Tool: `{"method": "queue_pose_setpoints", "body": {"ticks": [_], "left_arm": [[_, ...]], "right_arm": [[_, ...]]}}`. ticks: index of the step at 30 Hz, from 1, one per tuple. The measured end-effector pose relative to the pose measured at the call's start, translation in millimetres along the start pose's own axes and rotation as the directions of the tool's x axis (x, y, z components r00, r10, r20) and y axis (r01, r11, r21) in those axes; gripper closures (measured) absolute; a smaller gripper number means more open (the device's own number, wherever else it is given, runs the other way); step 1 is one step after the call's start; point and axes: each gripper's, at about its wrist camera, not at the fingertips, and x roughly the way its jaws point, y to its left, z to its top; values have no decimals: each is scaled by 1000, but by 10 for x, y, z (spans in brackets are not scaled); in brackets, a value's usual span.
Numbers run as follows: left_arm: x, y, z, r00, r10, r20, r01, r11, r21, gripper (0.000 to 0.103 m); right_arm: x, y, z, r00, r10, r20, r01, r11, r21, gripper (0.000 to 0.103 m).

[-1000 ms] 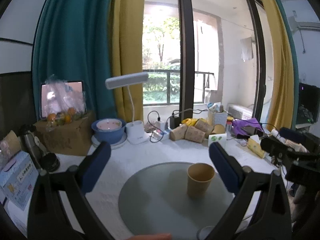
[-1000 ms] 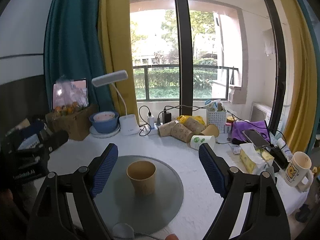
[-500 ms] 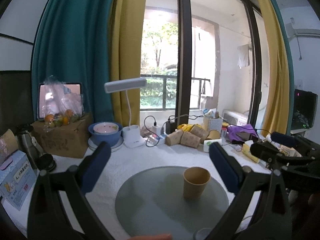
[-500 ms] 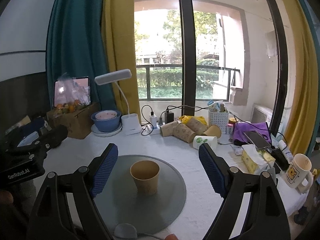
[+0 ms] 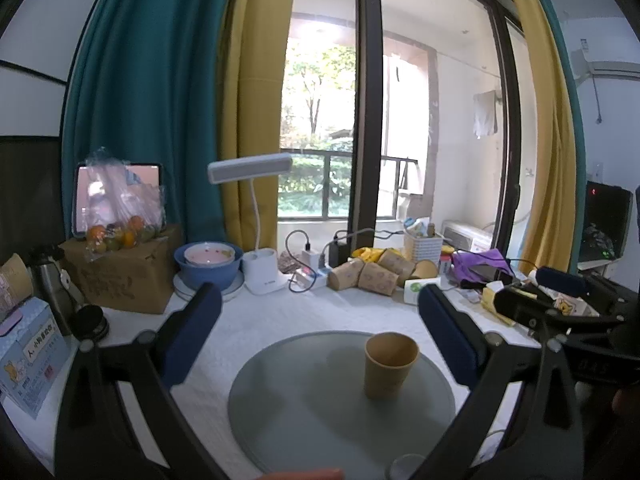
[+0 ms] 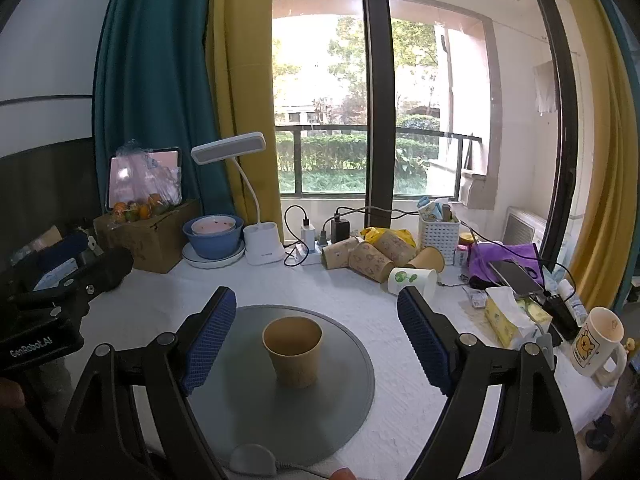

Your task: Flip cup upright

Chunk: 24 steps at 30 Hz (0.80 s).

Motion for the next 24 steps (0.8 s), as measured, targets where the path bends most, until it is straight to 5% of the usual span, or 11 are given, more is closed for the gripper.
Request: {"method": "queue_pose_setpoints", "body": {"ticks": [24], "left_arm": [[-18,-14,-20,1000,-3,-1,3,1000,-6,4]], "right_arm": [[1,9,-2,1000,1,-3,-1,1000,-1,18]]}}
